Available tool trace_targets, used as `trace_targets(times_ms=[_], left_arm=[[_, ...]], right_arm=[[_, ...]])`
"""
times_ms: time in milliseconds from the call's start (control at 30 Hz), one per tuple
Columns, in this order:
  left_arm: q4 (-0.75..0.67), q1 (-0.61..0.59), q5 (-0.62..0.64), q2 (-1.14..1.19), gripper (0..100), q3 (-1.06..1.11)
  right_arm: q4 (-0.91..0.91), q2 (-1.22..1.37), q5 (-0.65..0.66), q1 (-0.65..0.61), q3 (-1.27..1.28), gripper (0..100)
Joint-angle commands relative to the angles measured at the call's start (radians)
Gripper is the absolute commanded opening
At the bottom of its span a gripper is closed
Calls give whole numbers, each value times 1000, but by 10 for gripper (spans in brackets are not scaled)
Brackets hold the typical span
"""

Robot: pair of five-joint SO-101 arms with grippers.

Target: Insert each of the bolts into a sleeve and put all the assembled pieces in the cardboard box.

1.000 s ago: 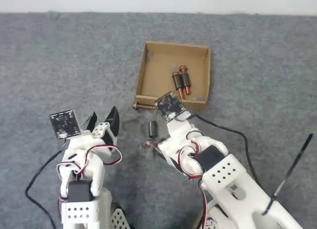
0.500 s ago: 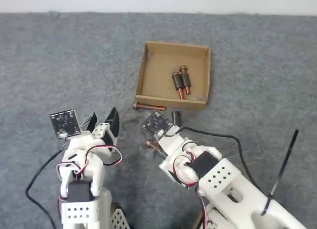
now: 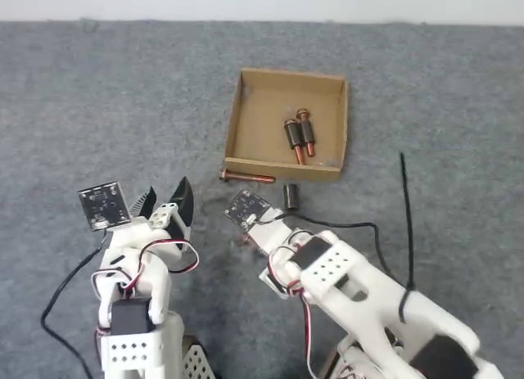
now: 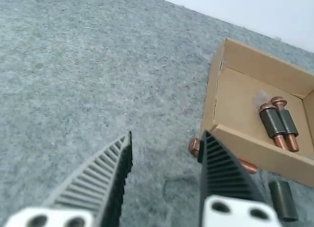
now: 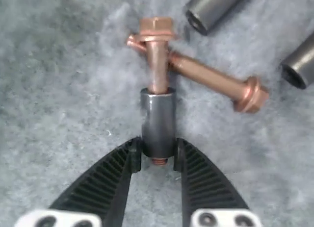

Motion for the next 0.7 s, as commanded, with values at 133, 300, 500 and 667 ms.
trace_targets(times_ms=[133, 300, 500, 667], left_arm=[[-5, -8, -6, -14, 214, -8], [-5, -8, -6, -15, 214, -8], [-5, -8, -6, -15, 214, -8], [-5, -8, -6, -15, 214, -8]], right_arm=[[-24, 16, 28, -2, -95, 158], [-56, 18, 26, -2, -100, 154], [-62, 19, 32, -1, -87, 154], [-64, 70, 32, -1, -103, 154]])
